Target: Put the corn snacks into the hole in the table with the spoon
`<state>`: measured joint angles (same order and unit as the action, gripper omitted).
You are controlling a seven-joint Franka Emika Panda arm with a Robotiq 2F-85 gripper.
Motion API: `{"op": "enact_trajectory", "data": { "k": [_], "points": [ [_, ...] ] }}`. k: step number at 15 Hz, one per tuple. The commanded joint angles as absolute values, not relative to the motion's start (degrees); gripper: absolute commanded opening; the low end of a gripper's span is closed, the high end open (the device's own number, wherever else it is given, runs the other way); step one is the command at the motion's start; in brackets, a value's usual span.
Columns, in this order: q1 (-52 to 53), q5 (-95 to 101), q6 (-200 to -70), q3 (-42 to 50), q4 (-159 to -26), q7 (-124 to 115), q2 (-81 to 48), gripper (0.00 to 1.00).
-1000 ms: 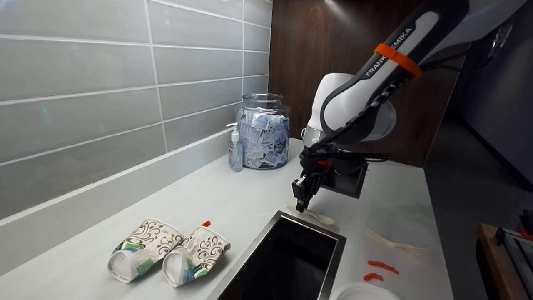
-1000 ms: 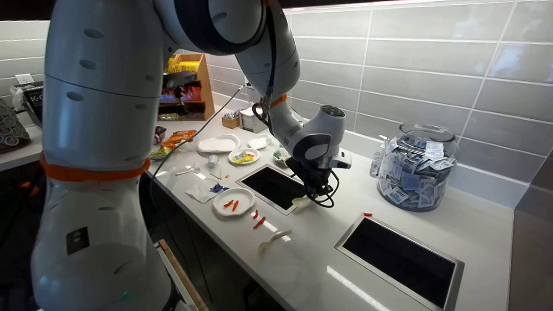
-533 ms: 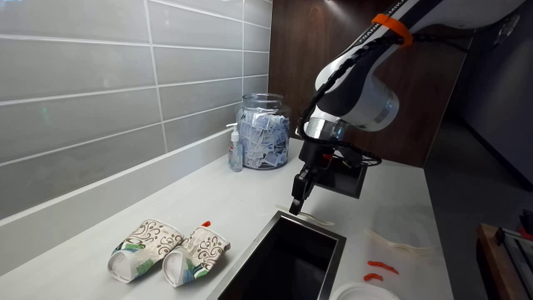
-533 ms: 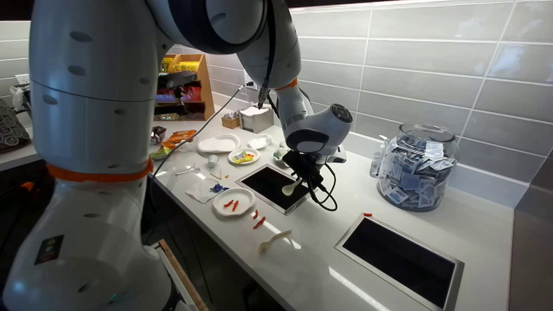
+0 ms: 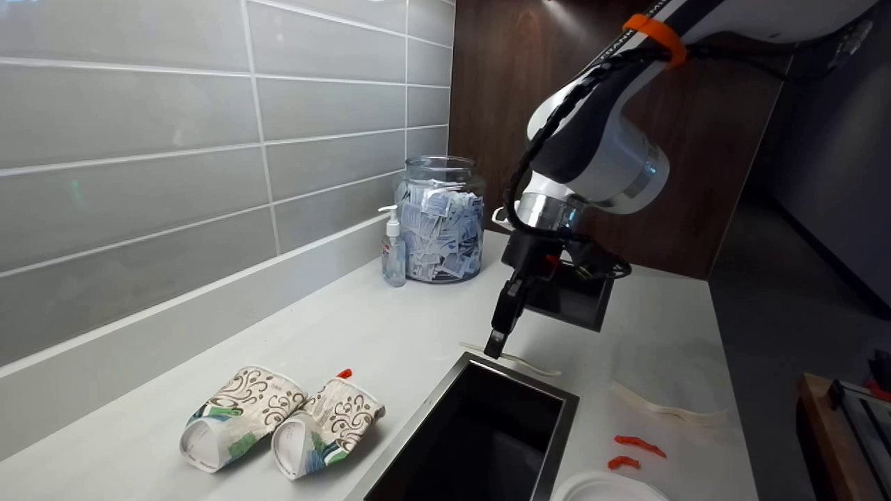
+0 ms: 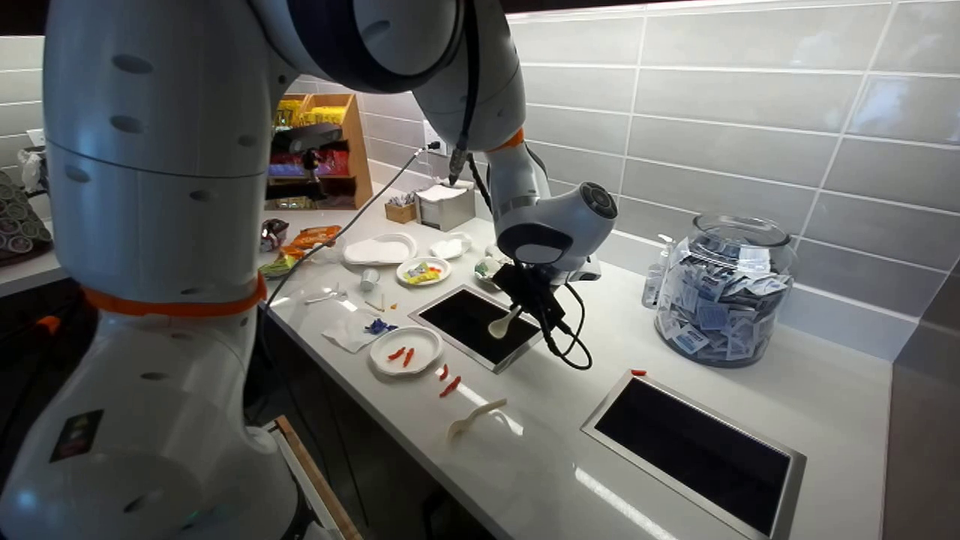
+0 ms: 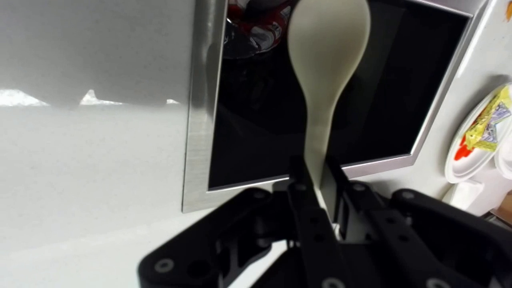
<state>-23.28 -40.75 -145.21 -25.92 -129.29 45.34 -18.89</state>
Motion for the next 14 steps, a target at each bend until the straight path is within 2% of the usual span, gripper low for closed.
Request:
{"op": "enact_trajectory", "data": {
  "k": [1, 4, 5, 7, 8, 14],
  "points": [
    [-16.9, -44.0, -142.6, -20.5, -129.6, 51.5, -17.5, 0.03],
    [-15.5, -50.3, -139.1, -20.5, -132.0, 64.3, -15.1, 0.03],
    [-19.6, -51.4, -138.5, -24.9, -133.6, 67.8, -14.1, 0.03],
    [-20.4, -54.7, -135.4, -26.0, -136.3, 75.5, -10.9, 0.03],
    [-14.7, -57.1, -132.1, -20.0, -137.4, 80.0, -8.6, 0.03],
    [-7.1, -52.7, -122.3, -9.9, -144.6, 92.1, -2.0, 0.03]
  ]
}}
